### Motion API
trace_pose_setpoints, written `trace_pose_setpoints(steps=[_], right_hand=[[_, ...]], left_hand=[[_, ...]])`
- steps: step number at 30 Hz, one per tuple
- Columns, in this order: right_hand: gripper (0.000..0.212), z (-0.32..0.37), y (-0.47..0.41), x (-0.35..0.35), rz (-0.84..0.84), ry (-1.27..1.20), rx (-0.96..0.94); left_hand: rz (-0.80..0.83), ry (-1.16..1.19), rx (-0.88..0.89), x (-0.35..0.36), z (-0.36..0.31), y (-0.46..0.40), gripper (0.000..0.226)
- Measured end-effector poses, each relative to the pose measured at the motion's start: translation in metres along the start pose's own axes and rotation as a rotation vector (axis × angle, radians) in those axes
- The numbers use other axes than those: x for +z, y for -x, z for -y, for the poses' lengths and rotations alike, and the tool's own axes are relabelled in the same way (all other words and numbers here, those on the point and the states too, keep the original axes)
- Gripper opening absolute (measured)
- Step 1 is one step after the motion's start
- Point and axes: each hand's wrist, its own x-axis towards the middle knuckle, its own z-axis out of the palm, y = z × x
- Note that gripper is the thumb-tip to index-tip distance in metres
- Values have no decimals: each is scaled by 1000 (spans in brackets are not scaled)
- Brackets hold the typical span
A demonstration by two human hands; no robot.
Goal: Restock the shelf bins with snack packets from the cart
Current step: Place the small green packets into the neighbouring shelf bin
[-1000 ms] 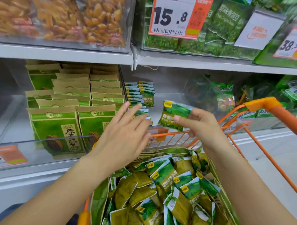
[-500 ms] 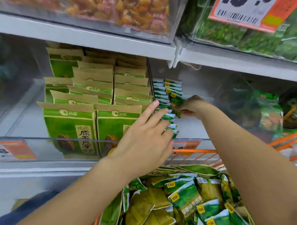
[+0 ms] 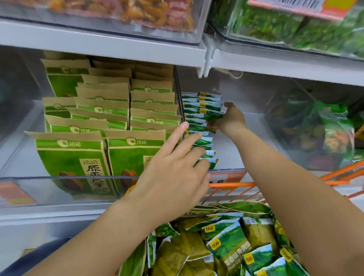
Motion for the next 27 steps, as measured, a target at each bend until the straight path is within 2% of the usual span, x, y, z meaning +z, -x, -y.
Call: trace_pose_setpoints(steps=[2, 4, 6, 8, 11, 13, 16, 18, 20, 22, 27], right_hand=[[84, 2, 3, -7, 75, -36, 72], [85, 3, 11, -23, 112, -70, 96], [66, 2, 28, -44, 38, -121, 24], [38, -2, 59, -67, -66, -182, -97], [8, -10, 123, -100, -102, -199, -219], [13, -17, 168, -118, -87, -78, -222], [27, -49, 212, -125, -4, 508, -95], [38, -74, 227, -116, 118, 785, 10], [51, -93, 234, -105, 197, 859, 85], [58, -101, 234, -98, 209, 854, 91], [37, -84, 237, -107, 0, 848, -56]], left_hand=[[15, -7, 2, -1, 1, 0, 34], [27, -8, 9, -2, 1, 0, 35], [27, -6, 19, -2, 1, 2, 34], [8, 6, 30, -4, 1, 3, 31], [-53, 83, 49, -8, -6, 6, 30], [-95, 153, 80, -11, -15, 10, 31], [-109, 229, 130, -14, -29, 16, 32], [-76, 255, 158, -15, -35, 18, 33], [-24, 269, 178, -12, -38, 20, 34], [18, 285, 187, -8, -36, 21, 35], [69, 390, 159, -6, -29, 25, 33]])
